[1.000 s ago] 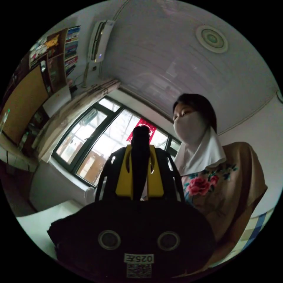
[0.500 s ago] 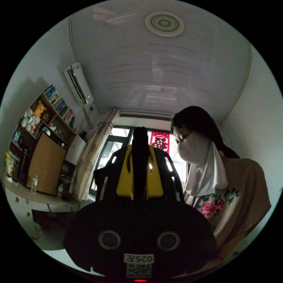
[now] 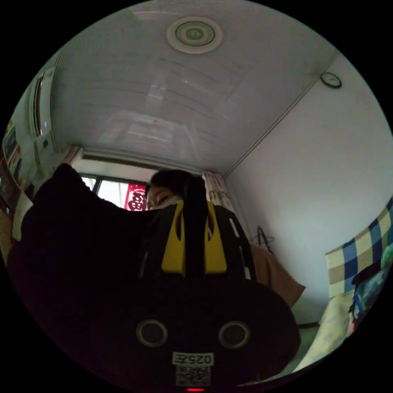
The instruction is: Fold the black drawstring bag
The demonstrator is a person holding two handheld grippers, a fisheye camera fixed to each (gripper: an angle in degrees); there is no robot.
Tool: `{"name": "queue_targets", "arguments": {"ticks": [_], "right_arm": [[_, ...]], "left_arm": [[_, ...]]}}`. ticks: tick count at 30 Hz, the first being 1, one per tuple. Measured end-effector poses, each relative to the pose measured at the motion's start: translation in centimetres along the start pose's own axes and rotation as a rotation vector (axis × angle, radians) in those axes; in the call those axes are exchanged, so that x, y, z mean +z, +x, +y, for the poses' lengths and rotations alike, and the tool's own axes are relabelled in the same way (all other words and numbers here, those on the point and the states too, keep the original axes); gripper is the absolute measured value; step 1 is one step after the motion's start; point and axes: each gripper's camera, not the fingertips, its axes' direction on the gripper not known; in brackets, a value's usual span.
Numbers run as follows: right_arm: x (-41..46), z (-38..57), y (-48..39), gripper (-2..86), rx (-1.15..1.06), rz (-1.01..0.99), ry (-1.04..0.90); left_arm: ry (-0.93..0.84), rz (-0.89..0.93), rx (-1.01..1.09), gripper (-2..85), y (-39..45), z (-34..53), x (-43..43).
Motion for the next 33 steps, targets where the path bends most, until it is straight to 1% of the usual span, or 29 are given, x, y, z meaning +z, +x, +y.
{"name": "queue_targets", "arguments": {"ticks": [1, 3, 5, 6, 7, 9, 10, 11, 12, 13, 14, 15, 16, 17, 18, 20, 22, 23, 24, 25, 26, 29, 31, 33], "right_arm": [[0.7, 0.1, 1.0, 22.6, 0.007, -0.063, -0.001], [3.4, 0.8, 4.1, 24.8, 0.026, -0.298, 0.001], [5.2, 1.2, 5.1, 26.5, 0.031, -0.434, -0.006], [5.9, 1.6, 4.9, 27.2, 0.024, -0.518, 0.019], [6.2, 1.7, 4.7, 27.3, 0.011, -0.56, 0.025], [7.0, 1.6, 3.1, 26.8, -0.054, -0.677, 0.068], [7.1, 1.5, 2.5, 26.5, -0.075, -0.71, 0.067], [7.1, 1.1, 1.3, 20.7, -0.112, -0.761, 0.08], [7.1, 0.6, -0.1, 14.7, -0.129, -0.766, 0.061], [7.1, 0.2, -0.9, 11.6, -0.142, -0.752, 0.025], [7.1, -0.2, -2.5, 8.5, -0.143, -0.658, -0.058], [6.8, -0.1, -4.4, 8.5, -0.155, -0.511, -0.112], [6.7, 0.0, -5.6, 8.5, -0.19, -0.426, -0.141], [6.7, 0.4, -8.0, 8.5, -0.276, -0.262, -0.183], [7.5, 0.7, -10.3, 8.2, -0.343, -0.109, -0.253], [9.6, 1.0, -12.9, 7.5, -0.398, 0.051, -0.363], [11.5, 1.1, -14.0, 6.4, -0.344, 0.114, -0.387], [12.4, 1.1, -14.0, 5.8, -0.273, 0.138, -0.373], [13.1, 1.0, -14.0, 5.4, -0.259, 0.198, -0.337], [13.3, 0.8, -14.0, 5.3, -0.26, 0.241, -0.319], [13.7, 0.0, -13.9, 5.2, -0.269, 0.31, -0.291], [15.6, -3.8, -13.8, 5.3, -0.303, 0.352, -0.296], [16.8, -6.0, -13.7, 5.5, -0.288, 0.338, -0.252], [17.4, -8.7, -14.4, 5.5, -0.296, 0.384, -0.14]], "left_arm": [[-0.002, 0.014, -0.026, 3.9, -0.1, 0.3, 0.6], [-0.004, 0.068, -0.174, 4.0, -1.6, 1.6, 2.9], [-0.007, 0.069, -0.232, 4.0, -2.1, 2.6, 4.4], [-0.015, 0.035, -0.248, 4.0, -1.8, 2.8, 5.1], [-0.029, 0.017, -0.24, 4.0, -1.4, 2.7, 5.4], [-0.072, -0.114, -0.192, 4.0, 1.3, 1.9, 6.3], [-0.075, -0.15, -0.176, 4.0, 2.1, 1.6, 6.3], [-0.061, -0.225, -0.154, 4.0, 3.8, 1.3, 6.1], [-0.043, -0.301, -0.106, 3.9, 6.0, 0.9, 5.5], [-0.024, -0.352, -0.083, 3.9, 7.2, 0.8, 5.1], [0.007, -0.463, -0.037, 3.8, 9.8, 0.6, 4.3], [0.027, -0.572, 0.026, 3.7, 12.5, 0.6, 3.7], [0.036, -0.635, 0.05, 3.7, 13.8, 0.6, 3.5], [0.032, -0.764, 0.092, 3.6, 15.9, 0.8, 3.5], [0.013, -0.838, 0.132, 3.4, 17.3, 0.9, 3.8], [-0.002, -0.884, 0.159, 3.3, 18.1, 1.1, 4.1], [0.024, -0.886, 0.185, 3.0, 18.6, 1.2, 3.7], [0.063, -0.918, 0.216, 2.8, 19.4, 1.1, 3.1], [0.11, -0.975, 0.253, 2.5, 20.5, 0.8, 2.5], [0.127, -1.011, 0.272, 2.4, 21.1, 0.5, 2.2], [0.141, -1.088, 0.303, 2.1, 22.1, -0.4, 1.9], [0.071, -1.264, 0.393, 1.6, 23.1, -4.9, 3.4], [-0.009, -1.358, 0.493, 1.6, 22.6, -8.5, 6.1], [-0.147, -1.521, 0.668, 1.5, 20.3, -13.2, 11.0]]}}
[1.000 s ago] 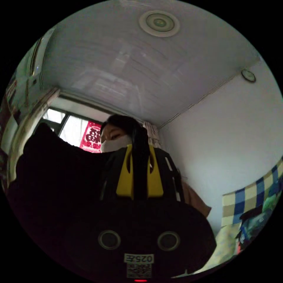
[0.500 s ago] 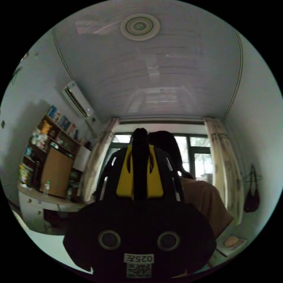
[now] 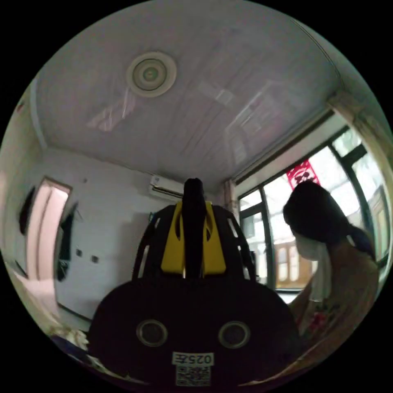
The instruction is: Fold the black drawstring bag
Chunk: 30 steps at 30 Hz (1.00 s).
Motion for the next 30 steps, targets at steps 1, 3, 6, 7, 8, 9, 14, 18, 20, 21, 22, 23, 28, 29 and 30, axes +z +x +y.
{"name": "queue_targets", "arguments": {"ticks": [1, 3, 6, 7, 8, 9, 14, 18, 20, 21, 22, 23, 28, 29, 30], "right_arm": [[-0.1, -0.7, 0.0, 5.6, 0.006, 0.022, 0.029], [-1.0, -3.6, -0.4, 5.6, 0.012, 0.088, 0.137], [-2.8, -6.6, -0.7, 5.6, 0.002, 0.154, 0.237], [-3.4, -7.0, -0.7, 5.7, 0.001, 0.164, 0.255], [-4.6, -7.4, -0.5, 5.7, 0.013, 0.183, 0.285], [-6.2, -7.4, -0.1, 5.8, 0.04, 0.195, 0.321], [-14.6, -2.9, 0.6, 6.0, 0.105, 0.467, 0.31], [-22.4, 5.9, 0.6, 6.1, 0.199, 0.901, 0.16], [-26.0, 10.6, 1.1, 6.0, 0.313, 1.07, 0.107], [-28.5, 14.0, 1.3, 6.0, 0.4, 1.155, 0.087], [-29.8, 15.8, 1.4, 6.0, 0.446, 1.204, 0.08], [-32.2, 19.5, 1.7, 6.0, 0.555, 1.3, 0.075], [-39.7, 34.4, 2.6, 6.0, 0.91, 1.551, 0.017], [-41.5, 37.3, 2.7, 6.0, 0.984, 1.558, 0.034], [-43.3, 39.5, 2.8, 6.0, 1.042, 1.571, 0.037]], "left_arm": [[-0.001, -0.038, 0.054, 1.5, 0.6, -1.2, 1.3], [0.006, -0.16, 0.249, 1.5, 2.9, -5.8, 7.0], [0.034, -0.168, 0.384, 1.6, 4.4, -10.1, 15.1], [0.034, -0.146, 0.398, 1.6, 4.5, -10.8, 16.9], [0.031, -0.084, 0.408, 1.7, 4.5, -11.7, 20.6], [0.016, 0.008, 0.402, 1.7, 4.3, -12.0, 24.6], [-0.111, 0.415, 0.242, 1.9, 6.4, -4.2, 41.0], [-0.323, 0.633, 0.107, 2.3, 14.5, 10.9, 54.2], [-0.445, 0.753, -0.009, 2.5, 18.8, 18.8, 59.2], [-0.532, 0.812, -0.084, 2.6, 22.0, 24.1, 62.1], [-0.577, 0.838, -0.121, 2.7, 23.7, 26.8, 63.3], [-0.66, 0.886, -0.165, 2.8, 27.4, 32.2, 65.3], [-1.055, 0.902, -0.244, 2.9, 41.4, 52.2, 69.2], [-1.133, 0.904, -0.327, 2.8, 43.7, 55.9, 70.0], [-1.19, 0.896, -0.379, 2.8, 45.9, 58.6, 70.9]]}}
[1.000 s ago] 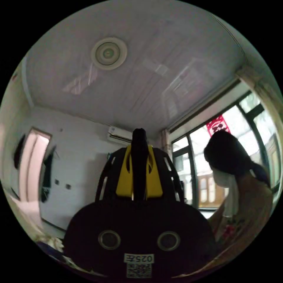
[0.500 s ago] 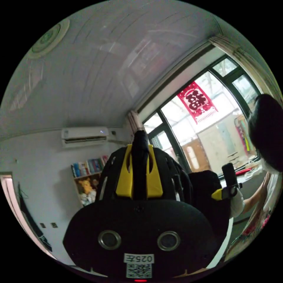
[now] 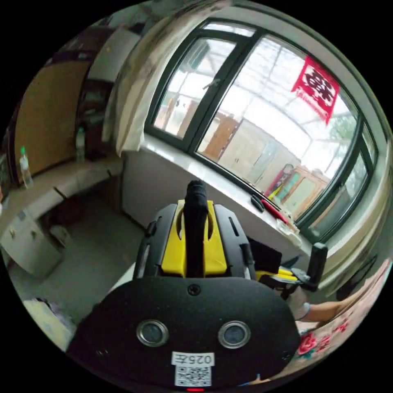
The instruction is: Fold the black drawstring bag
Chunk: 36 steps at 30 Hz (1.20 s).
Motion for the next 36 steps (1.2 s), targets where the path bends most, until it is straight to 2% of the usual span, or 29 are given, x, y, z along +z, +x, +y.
{"name": "queue_targets", "arguments": {"ticks": [4, 9, 12, 15, 20, 23, 25, 27, 29, 34, 36], "right_arm": [[1.8, -2.2, 6.0, 6.0, 0.002, 0.048, -0.035], [3.6, -7.1, 16.1, 6.2, 0.05, 0.092, -0.086], [4.9, -8.4, 22.2, 6.2, 0.103, 0.152, -0.132], [6.1, -9.2, 27.5, 6.2, 0.13, 0.231, -0.198], [8.6, -9.7, 33.5, 6.5, 0.155, 0.283, -0.316], [11.5, -9.4, 34.3, 7.2, 0.07, 0.359, -0.405], [13.5, -8.8, 33.7, 7.7, -0.044, 0.45, -0.449], [15.0, -7.9, 32.9, 8.4, -0.136, 0.549, -0.437], [15.1, -8.0, 33.2, 9.2, -0.112, 0.549, -0.408], [14.1, -9.6, 37.4, 10.5, 0.154, 0.371, -0.403], [14.2, -11.0, 39.0, 10.4, 0.196, 0.27, -0.536]], "left_arm": [[-0.074, -0.051, 0.024, 2.6, 1.3, -3.9, 9.0], [-0.228, -0.177, 0.204, 3.6, 6.9, -10.9, 24.2], [-0.273, -0.187, 0.155, 4.2, 8.1, -11.8, 31.4], [-0.322, -0.166, 0.076, 4.9, 8.6, -11.7, 37.3], [-0.411, -0.214, 0.146, 6.5, 10.7, -11.3, 44.3], [-0.51, -0.283, 0.204, 7.5, 11.2, -10.2, 48.0], [-0.512, -0.307, 0.199, 8.2, 10.6, -9.5, 49.2], [-0.475, -0.262, 0.061, 8.3, 8.8, -9.6, 48.4], [-0.479, -0.196, -0.017, 8.3, 7.2, -9.8, 47.9], [-0.555, -0.009, -0.194, 6.6, 3.4, -11.7, 46.6], [-0.644, 0.227, -0.283, 6.0, 0.7, -12.7, 46.0]]}}
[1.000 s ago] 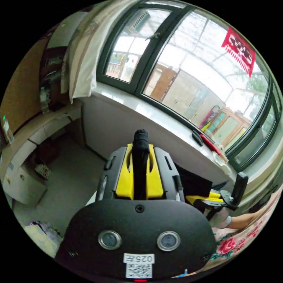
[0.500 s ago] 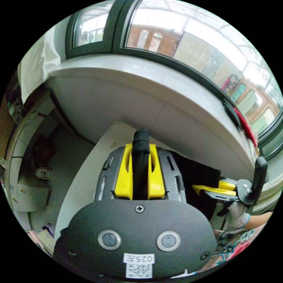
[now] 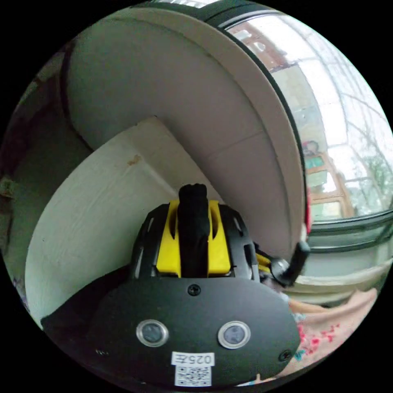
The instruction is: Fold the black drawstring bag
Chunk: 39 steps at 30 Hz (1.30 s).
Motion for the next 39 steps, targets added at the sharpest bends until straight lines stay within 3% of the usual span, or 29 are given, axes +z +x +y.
{"name": "queue_targets", "arguments": {"ticks": [3, 5, 10, 12, 14, 17, 19, 22, 24, 31, 33, 36, 37, 39], "right_arm": [[-0.7, -1.2, 1.5, 11.9, 0.026, -0.1, -0.164], [-2.2, -0.6, 1.9, 13.4, 0.05, -0.138, -0.161], [-7.0, 1.8, -1.1, 14.0, 0.011, 0.063, -0.037], [-9.0, 2.5, -5.2, 13.7, -0.11, 0.16, 0.027], [-9.1, 2.7, -8.7, 13.5, -0.202, 0.204, 0.047], [-7.1, 2.0, -13.2, 12.4, -0.325, 0.255, 0.069], [-6.1, 0.5, -14.5, 13.6, -0.324, 0.261, 0.087], [-5.9, -3.1, -15.8, 20.1, -0.425, 0.125, 0.045], [-6.7, -4.9, -17.1, 21.0, -0.615, 0.031, -0.023], [-7.0, -6.1, -21.2, 19.9, -1.082, 0.112, -0.187], [-4.8, -6.9, -21.2, 18.9, -1.142, 0.172, -0.251], [0.0, -8.7, -19.8, 18.6, -1.078, 0.165, -0.374], [1.1, -9.1, -19.4, 18.6, -1.049, 0.158, -0.404], [3.8, -9.8, -18.0, 18.8, -0.957, 0.141, -0.447]], "left_arm": [[-0.08, 0.373, 0.053, 5.6, -3.0, 0.4, -3.0], [-0.024, 0.429, 0.077, 5.5, -3.8, 2.0, -5.6], [0.126, 0.135, 0.097, 5.5, -2.2, 8.9, -13.3], [0.235, -0.142, 0.143, 5.6, 1.0, 14.3, -17.0], [0.312, -0.3, 0.202, 5.6, 3.4, 18.3, -18.4], [0.39, -0.376, 0.28, 5.6, 5.7, 23.1, -18.9], [0.395, -0.299, 0.307, 5.6, 6.0, 24.9, -19.1], [0.371, -0.028, 0.361, 5.9, 6.2, 27.3, -19.9], [0.405, 0.137, 0.432, 5.4, 6.2, 29.6, -20.7], [0.71, 0.322, 0.417, -0.5, 4.9, 37.7, -23.7], [0.812, 0.553, 0.347, -0.8, 3.7, 41.6, -25.4], [0.786, 0.921, 0.479, -0.9, 4.3, 46.0, -27.7], [0.808, 0.908, 0.503, -0.9, 4.9, 47.3, -28.3], [0.83, 0.694, 0.504, -0.9, 9.2, 51.6, -30.8]]}}
